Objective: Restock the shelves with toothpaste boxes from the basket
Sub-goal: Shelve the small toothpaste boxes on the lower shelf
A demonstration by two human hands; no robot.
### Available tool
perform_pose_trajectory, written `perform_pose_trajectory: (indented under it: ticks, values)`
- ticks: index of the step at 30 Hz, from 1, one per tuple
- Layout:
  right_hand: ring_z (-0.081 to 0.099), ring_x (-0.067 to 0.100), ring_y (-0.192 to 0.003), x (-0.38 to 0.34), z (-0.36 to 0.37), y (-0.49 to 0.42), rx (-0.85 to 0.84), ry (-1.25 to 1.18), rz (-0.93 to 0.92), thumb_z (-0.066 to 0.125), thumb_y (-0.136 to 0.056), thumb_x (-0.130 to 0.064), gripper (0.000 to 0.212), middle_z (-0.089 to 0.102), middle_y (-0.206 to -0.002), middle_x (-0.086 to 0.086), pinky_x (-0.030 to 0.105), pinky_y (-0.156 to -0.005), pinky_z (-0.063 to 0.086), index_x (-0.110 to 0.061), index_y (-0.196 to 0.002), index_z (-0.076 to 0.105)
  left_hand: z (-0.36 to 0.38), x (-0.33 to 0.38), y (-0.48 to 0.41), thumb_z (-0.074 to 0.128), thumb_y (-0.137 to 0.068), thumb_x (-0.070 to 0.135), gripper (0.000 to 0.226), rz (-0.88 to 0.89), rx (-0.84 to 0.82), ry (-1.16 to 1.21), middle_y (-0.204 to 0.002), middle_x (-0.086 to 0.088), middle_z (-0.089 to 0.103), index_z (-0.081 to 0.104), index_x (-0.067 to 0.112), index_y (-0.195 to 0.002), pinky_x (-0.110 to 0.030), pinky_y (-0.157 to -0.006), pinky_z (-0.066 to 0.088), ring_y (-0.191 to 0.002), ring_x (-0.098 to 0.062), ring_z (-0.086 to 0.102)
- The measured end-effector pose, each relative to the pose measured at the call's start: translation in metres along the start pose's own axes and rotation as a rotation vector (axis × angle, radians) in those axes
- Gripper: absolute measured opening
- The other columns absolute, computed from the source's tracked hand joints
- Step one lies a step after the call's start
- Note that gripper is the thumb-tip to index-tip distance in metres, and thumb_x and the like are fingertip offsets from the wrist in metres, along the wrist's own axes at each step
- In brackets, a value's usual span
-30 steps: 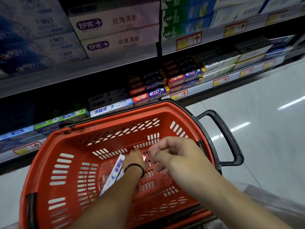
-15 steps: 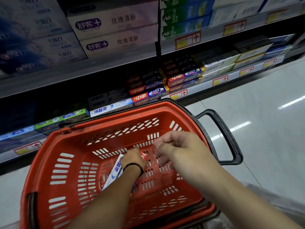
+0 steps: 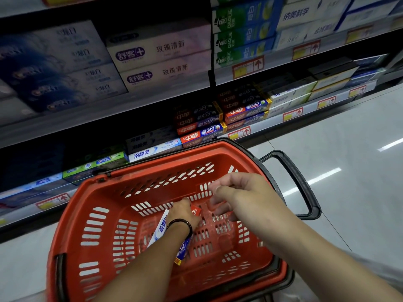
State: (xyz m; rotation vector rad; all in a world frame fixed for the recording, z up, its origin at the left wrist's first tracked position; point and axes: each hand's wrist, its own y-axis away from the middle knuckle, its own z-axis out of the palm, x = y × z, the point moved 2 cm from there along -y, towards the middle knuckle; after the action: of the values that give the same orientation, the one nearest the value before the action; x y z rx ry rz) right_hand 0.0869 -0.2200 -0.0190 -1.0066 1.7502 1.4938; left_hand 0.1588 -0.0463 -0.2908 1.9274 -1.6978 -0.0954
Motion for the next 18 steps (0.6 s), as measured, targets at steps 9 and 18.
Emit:
perform_pose_trajectory:
  ticks: [9, 18]
  values:
    - [0.078, 0.021, -0.082, 0.001, -0.007, 0.004, 0.031, 0.025, -0.018, 0.067, -0.102, -0.023, 0.013, 0.08, -0.086, -0.004, 0.031, -0.067, 0.057, -0.022, -0.094, 0.077, -0.021, 0.0, 0.019, 0.078, -0.071, 0.057, 0.061, -0.008, 0.044, 0.106, -0.107, 0.002, 0.074, 0.066, 0.025, -0.122, -0.032, -0.075, 0.058, -0.094, -0.021, 0.071]
    - [0.078, 0.02, -0.081, 0.0, -0.007, 0.008, 0.034, 0.068, -0.038, 0.065, -0.102, -0.019, 0.014, 0.08, -0.087, -0.004, 0.031, -0.069, 0.058, -0.02, -0.094, 0.077, -0.049, -0.005, 0.044, 0.083, -0.077, 0.047, 0.065, -0.019, 0.105, 0.264, -0.108, 0.009, 0.076, 0.065, 0.032, -0.138, -0.03, -0.083, 0.063, -0.089, -0.01, 0.072]
